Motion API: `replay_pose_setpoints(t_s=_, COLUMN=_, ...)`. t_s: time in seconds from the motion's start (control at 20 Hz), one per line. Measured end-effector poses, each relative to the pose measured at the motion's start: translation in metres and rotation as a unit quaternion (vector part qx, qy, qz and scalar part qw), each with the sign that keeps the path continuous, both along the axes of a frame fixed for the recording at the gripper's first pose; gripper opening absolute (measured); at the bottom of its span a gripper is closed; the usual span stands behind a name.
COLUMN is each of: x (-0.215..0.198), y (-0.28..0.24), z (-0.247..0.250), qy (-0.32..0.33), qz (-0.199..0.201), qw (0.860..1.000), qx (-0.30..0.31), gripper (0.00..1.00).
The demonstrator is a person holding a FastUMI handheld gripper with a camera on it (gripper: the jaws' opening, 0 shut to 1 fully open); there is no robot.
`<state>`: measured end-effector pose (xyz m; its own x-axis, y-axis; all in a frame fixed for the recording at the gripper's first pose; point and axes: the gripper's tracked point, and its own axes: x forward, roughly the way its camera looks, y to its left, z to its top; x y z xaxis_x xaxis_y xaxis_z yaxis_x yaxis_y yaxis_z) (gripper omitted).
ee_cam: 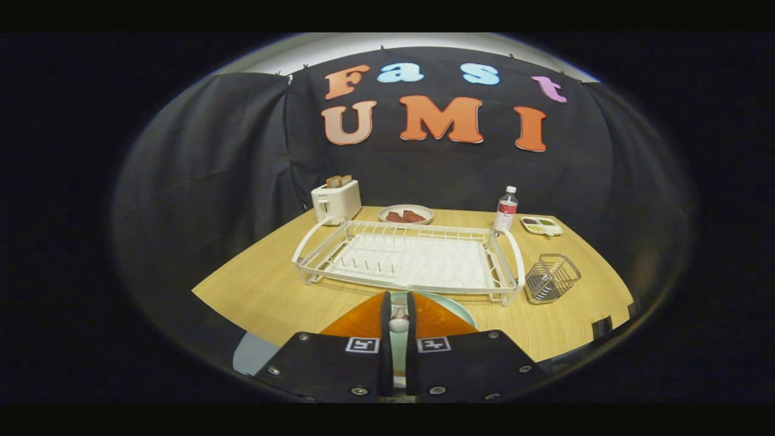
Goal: Take the plate from the dish rack, then take the spoon from the basket and place it into the plate.
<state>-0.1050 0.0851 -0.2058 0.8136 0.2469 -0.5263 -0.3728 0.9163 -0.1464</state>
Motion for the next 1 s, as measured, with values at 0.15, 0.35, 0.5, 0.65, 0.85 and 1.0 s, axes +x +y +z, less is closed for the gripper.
replay_pose_setpoints(t_s=0.15, x=0.009, y=-0.003, z=-0.023, qy=0.02, qz=0.006, qw=1.0, qx=-0.014, gripper=0.08)
replay_pose_setpoints(t_s=0.35, x=0.012, y=-0.005, z=-0.034, qy=0.026, qz=0.013, qw=0.999, qx=-0.02, gripper=0.08)
replay_pose_setpoints(t_s=0.5, x=0.013, y=-0.009, z=-0.038, qy=0.03, qz=0.014, qw=0.999, qx=-0.025, gripper=0.1)
replay_pose_setpoints(t_s=0.65, x=0.014, y=-0.018, z=-0.049, qy=0.045, qz=0.001, qw=0.998, qx=-0.035, gripper=0.32)
replay_pose_setpoints(t_s=0.85, x=0.019, y=-0.032, z=-0.047, qy=0.05, qz=-0.034, qw=0.998, qx=-0.026, gripper=0.74)
replay_pose_setpoints(t_s=1.0, x=0.032, y=-0.046, z=-0.027, qy=0.027, qz=-0.054, qw=0.998, qx=-0.031, gripper=0.95)
